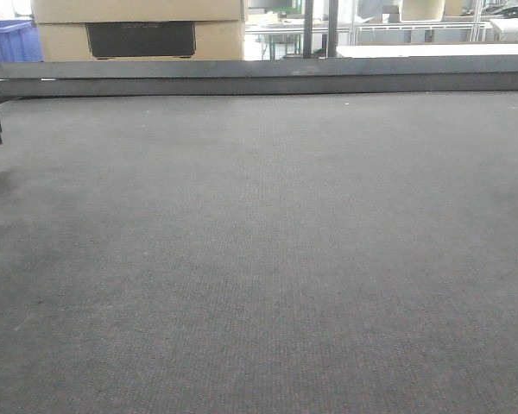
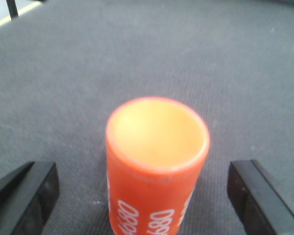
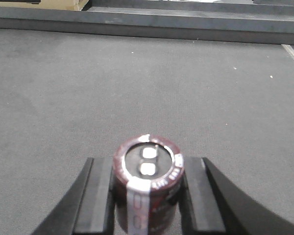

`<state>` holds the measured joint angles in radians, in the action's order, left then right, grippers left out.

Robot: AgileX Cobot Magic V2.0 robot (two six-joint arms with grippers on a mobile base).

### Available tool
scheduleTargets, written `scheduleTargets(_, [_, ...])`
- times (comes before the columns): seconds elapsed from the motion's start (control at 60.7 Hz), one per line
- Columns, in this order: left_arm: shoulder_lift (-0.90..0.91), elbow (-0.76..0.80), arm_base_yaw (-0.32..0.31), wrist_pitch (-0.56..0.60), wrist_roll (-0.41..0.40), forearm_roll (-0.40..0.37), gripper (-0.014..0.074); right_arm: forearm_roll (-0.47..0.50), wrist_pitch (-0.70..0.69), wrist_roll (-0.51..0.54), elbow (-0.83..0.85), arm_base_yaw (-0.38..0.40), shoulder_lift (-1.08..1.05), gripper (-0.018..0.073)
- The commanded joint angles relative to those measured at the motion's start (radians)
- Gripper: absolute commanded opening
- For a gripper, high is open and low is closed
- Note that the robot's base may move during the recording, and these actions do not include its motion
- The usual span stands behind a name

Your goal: Place cylindrical capacitor in blue bin on shelf

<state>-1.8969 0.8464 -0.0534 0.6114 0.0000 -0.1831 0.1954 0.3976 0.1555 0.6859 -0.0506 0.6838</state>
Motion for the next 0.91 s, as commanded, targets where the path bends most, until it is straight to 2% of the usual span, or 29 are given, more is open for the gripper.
scheduleTargets(0.0, [-0.023, 0.008, 0.001, 0.029, 0.000, 0.004, 0.0601, -0.009, -0.023, 0.003, -0.002, -0.001, -0.007, -0.0162])
scheduleTargets(0.165, [-0.058, 0.023, 0.005, 0.044, 0.000, 0.004, 0.0598, -0.009, -0.023, 0.003, -0.002, -0.001, -0.007, -0.0162])
scheduleTargets(0.264, [-0.062, 0.036, 0.018, 0.039, 0.000, 0.004, 0.0546, -0.009, -0.023, 0.003, -0.002, -0.001, -0.007, -0.0162])
scheduleTargets(0.329, [-0.062, 0.050, 0.033, 0.039, 0.000, 0.004, 0.0455, -0.009, -0.024, 0.003, -0.002, -0.003, -0.007, -0.0162])
scheduleTargets(0.412, [-0.062, 0.064, 0.048, 0.035, 0.000, 0.004, 0.0298, -0.009, -0.024, 0.003, -0.002, -0.003, -0.007, -0.0162])
scheduleTargets(0.494, [-0.062, 0.074, 0.061, 0.030, 0.000, 0.004, 0.0104, -0.009, -0.024, 0.003, -0.002, -0.003, -0.007, -0.0162])
scheduleTargets(0.609, [-0.062, 0.075, 0.067, 0.022, 0.000, 0.004, -0.0113, -0.009, -0.024, 0.003, -0.002, -0.003, -0.007, -0.0162])
scheduleTargets(0.692, [-0.048, 0.075, 0.067, -0.023, 0.000, 0.032, -0.0108, -0.009, -0.024, 0.003, -0.002, -0.003, -0.007, -0.0162])
scheduleTargets(0.889, [0.088, 0.075, 0.065, -0.210, 0.000, 0.171, -0.0108, -0.009, -0.024, 0.003, -0.002, -0.003, -0.007, -0.0162])
